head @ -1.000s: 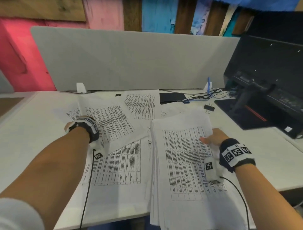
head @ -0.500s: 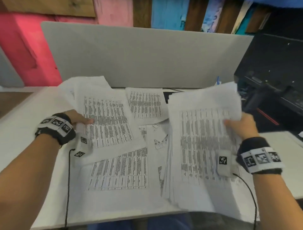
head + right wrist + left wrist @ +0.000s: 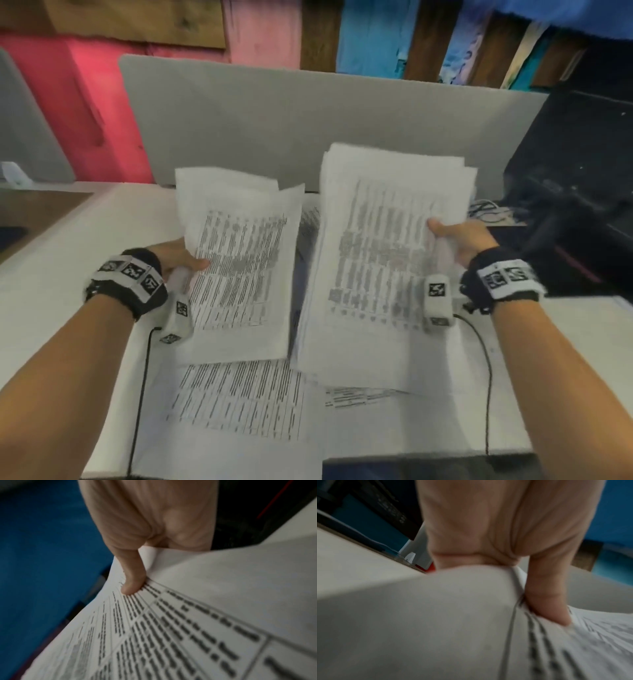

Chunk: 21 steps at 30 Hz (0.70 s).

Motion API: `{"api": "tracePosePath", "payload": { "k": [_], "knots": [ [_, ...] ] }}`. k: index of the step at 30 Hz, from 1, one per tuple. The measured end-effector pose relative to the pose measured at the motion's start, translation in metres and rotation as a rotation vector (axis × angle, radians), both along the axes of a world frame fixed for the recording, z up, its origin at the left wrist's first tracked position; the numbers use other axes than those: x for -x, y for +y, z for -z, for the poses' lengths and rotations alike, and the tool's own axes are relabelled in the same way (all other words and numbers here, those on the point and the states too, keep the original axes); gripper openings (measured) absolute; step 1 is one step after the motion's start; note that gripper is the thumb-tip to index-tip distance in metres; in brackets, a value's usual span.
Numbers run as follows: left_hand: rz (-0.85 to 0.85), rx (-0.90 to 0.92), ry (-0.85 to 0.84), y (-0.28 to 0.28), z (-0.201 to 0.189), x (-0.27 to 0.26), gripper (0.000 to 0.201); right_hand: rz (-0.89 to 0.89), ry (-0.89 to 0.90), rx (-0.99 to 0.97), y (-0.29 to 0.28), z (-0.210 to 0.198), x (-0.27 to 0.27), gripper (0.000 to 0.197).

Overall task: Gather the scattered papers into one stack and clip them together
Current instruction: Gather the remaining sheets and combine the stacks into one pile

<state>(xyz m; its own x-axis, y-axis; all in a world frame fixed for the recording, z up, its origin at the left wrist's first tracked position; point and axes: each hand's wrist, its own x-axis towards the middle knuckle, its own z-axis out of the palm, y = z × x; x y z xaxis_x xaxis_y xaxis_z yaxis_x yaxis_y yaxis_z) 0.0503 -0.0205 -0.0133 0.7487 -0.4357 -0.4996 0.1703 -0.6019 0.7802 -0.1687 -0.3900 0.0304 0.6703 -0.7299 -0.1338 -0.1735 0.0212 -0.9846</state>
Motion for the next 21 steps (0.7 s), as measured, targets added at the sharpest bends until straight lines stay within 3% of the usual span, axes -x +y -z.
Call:
{"api": "tracePosePath", "payload": {
  "k": [3,5,8,13,15,18,21],
  "knots": [
    [-0.115,-0.283,-0.177,-0.004,0.014,-0.004,0.079,-0.054,0.158,0.067,0.006,0.034,-0.041,0.048],
    [-0.139,-0.354,-0.222,-0.003,0.015,-0.006,0.092,-0.067,0.286,0.205,0.011,0.054,-0.066,0.047],
    [-0.191,-0.309,-0.248,0.002,0.019,-0.016,0.087,-0.137,0.49,0.289,0.012,0.067,-0.089,0.049],
    [-0.248,-0.283,-0.261,0.014,0.025,-0.03,0.068,-0.216,0.732,0.396,0.003,0.075,-0.111,0.068],
    [-0.261,-0.288,-0.234,0.018,0.027,-0.032,0.071,-0.235,0.839,0.464,0.001,0.071,-0.113,0.069],
    [-0.244,-0.326,-0.203,0.024,0.03,-0.033,0.066,-0.278,0.889,0.484,0.001,0.063,-0.114,0.067],
    [-0.215,-0.38,-0.17,0.029,0.029,-0.031,0.076,-0.283,0.866,0.567,-0.012,0.063,-0.118,0.066]
  ]
}}
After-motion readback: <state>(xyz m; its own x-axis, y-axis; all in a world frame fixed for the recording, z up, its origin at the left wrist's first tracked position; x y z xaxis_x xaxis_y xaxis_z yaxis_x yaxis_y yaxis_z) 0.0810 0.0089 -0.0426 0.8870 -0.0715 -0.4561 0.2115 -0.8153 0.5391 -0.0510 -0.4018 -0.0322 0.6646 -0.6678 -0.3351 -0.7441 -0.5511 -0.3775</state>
